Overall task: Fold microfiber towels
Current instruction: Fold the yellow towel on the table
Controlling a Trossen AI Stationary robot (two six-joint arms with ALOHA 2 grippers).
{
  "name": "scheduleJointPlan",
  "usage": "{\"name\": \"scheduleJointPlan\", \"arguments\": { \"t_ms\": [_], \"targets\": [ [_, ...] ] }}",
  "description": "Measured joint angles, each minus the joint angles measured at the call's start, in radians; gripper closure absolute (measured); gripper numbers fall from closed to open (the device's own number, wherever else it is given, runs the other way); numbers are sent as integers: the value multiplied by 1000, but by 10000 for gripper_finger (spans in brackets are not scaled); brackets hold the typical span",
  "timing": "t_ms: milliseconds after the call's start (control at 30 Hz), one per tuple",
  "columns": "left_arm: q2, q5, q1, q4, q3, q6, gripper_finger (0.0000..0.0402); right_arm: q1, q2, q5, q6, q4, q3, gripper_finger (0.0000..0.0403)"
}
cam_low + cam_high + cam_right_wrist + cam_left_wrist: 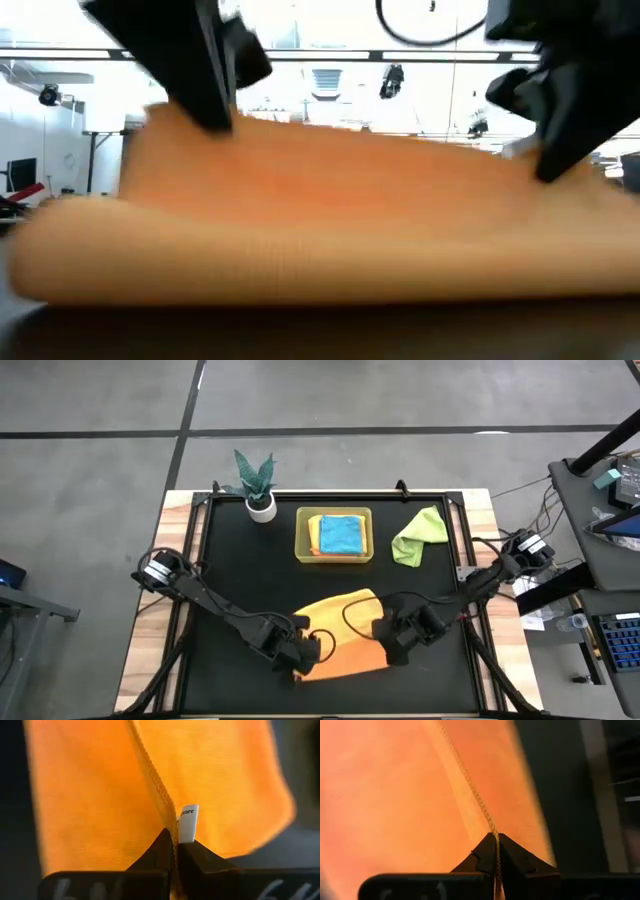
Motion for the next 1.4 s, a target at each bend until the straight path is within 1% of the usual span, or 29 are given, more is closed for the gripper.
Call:
{"name": "scheduleJointPlan", "arguments": {
  "t_ms": [67,167,333,533,733,1067,1133,1200,1400],
  "targets": [
    [0,-33,20,-30,-27,-10,402,-30,0,39,-11,4,-20,395],
    [0,-42,56,-45,-61,-16,402,-72,-1,64,-50,2,-34,395],
    [-10,-56,111,-64,-98,34,402,-135,0,72,-117,-3,-33,395],
    [-11,-82,167,-118,-100,80,402,-200,1,75,-166,-5,-38,394],
    [-11,-83,198,-117,-102,90,402,-230,6,75,-175,-4,-40,394],
    [-9,-81,204,-114,-103,84,401,-236,7,75,-177,35,-44,394],
    [-9,-82,205,-113,-103,84,392,-236,7,75,-176,41,-44,393],
    [-9,-82,205,-111,-103,84,373,-236,7,74,-176,40,-44,386],
    [-8,-82,205,-113,-103,85,296,-236,7,65,-175,31,-44,342]
  ]
}}
